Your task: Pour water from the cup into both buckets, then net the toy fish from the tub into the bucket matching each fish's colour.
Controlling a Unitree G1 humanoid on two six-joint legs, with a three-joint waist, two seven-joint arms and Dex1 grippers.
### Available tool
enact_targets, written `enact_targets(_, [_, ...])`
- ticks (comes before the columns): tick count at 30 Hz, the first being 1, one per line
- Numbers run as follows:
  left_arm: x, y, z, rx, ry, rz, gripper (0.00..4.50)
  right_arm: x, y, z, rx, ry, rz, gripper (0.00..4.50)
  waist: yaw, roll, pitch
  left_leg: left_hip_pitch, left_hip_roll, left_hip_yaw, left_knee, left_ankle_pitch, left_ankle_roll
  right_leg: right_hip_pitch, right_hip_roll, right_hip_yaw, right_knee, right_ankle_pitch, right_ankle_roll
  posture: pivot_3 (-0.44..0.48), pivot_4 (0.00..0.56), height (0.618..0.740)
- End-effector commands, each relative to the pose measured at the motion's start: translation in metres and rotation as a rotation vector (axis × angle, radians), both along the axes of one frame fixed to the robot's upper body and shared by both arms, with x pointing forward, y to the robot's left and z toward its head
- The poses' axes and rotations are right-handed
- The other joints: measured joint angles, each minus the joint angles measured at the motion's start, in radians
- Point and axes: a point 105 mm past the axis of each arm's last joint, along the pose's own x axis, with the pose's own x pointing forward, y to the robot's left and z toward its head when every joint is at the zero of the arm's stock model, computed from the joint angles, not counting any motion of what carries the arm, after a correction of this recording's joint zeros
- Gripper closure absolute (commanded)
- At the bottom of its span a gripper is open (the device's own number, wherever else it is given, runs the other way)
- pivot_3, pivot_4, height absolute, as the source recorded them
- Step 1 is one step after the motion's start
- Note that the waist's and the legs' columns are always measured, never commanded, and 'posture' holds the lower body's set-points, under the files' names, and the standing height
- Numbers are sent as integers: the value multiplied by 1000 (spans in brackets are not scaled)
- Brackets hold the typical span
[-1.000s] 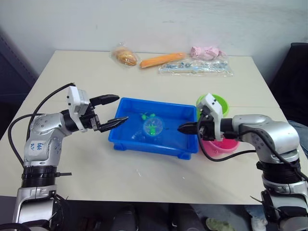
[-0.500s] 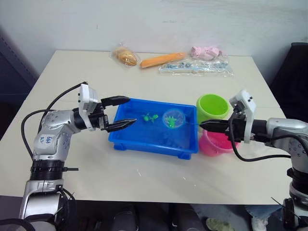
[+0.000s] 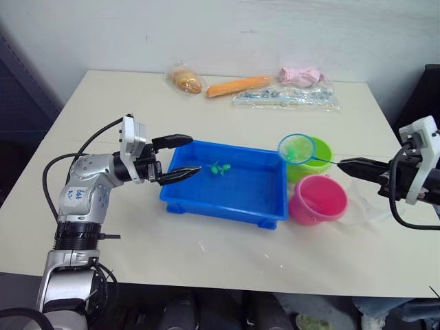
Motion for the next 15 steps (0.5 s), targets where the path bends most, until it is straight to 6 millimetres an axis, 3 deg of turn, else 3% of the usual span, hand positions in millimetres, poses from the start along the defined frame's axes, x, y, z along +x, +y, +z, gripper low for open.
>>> enact_targets(1, [-2, -4, 8, -9, -42, -13, 55, 13, -32, 9, -67, -104, -172, 4500, -1, 0, 0, 0, 0, 0, 0, 0, 0, 0, 0, 0, 0, 0, 0, 0, 150, 740])
enact_targets(8, [-4, -5, 6, 16, -64, -6, 55, 33, -44, 9, -144, -189, -267, 4500, -3, 0, 0, 0, -1, 0, 0, 0, 0, 0, 0, 0, 0, 0, 0, 0, 150, 740])
enact_targets(15, [-4, -2, 9, 20, -77, 7, 55, 38, -41, 3, -354, -220, -210, 4500, 0, 0, 0, 0, -1, 0, 0, 0, 0, 0, 0, 0, 0, 0, 0, 0, 150, 740])
